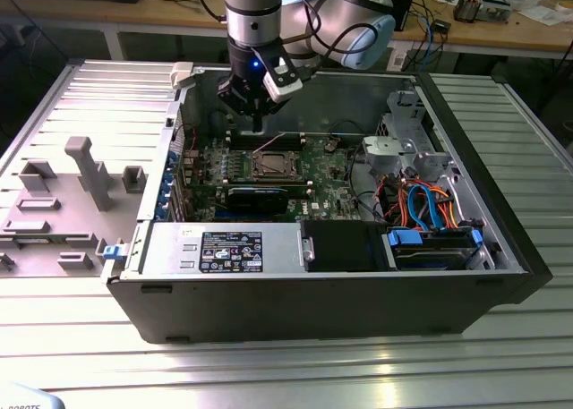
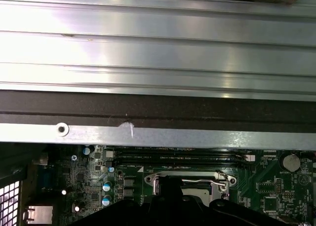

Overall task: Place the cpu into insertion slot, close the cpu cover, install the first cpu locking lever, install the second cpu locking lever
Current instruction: 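Install the first cpu locking lever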

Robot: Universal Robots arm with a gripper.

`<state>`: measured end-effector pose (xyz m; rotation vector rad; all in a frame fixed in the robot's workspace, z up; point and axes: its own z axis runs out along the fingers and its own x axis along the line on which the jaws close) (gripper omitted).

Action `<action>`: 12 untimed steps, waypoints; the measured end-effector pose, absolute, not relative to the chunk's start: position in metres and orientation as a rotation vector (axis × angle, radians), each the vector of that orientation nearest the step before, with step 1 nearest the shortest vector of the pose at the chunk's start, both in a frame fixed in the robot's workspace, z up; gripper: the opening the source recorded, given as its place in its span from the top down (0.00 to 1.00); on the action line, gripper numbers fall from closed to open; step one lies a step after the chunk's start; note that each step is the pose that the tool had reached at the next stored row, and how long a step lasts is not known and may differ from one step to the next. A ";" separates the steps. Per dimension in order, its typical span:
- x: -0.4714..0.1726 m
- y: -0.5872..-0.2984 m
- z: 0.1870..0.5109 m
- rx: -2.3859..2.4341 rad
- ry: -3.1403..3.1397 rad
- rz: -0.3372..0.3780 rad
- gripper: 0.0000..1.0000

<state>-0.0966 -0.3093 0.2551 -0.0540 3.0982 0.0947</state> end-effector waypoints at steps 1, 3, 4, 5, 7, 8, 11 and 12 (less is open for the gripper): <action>-0.097 -0.309 0.255 -0.054 3.098 0.095 0.89; -0.097 -0.309 0.255 -0.054 3.098 0.095 0.89; -0.096 -0.309 0.255 -0.054 3.098 0.095 0.89; -0.096 -0.309 0.255 -0.054 3.098 0.095 0.89; -0.096 -0.309 0.255 -0.054 3.098 0.095 0.89; -0.096 -0.309 0.255 -0.054 3.098 0.095 0.89; -0.096 -0.309 0.255 -0.054 3.098 0.095 0.89; -0.096 -0.309 0.255 -0.054 3.098 0.095 0.89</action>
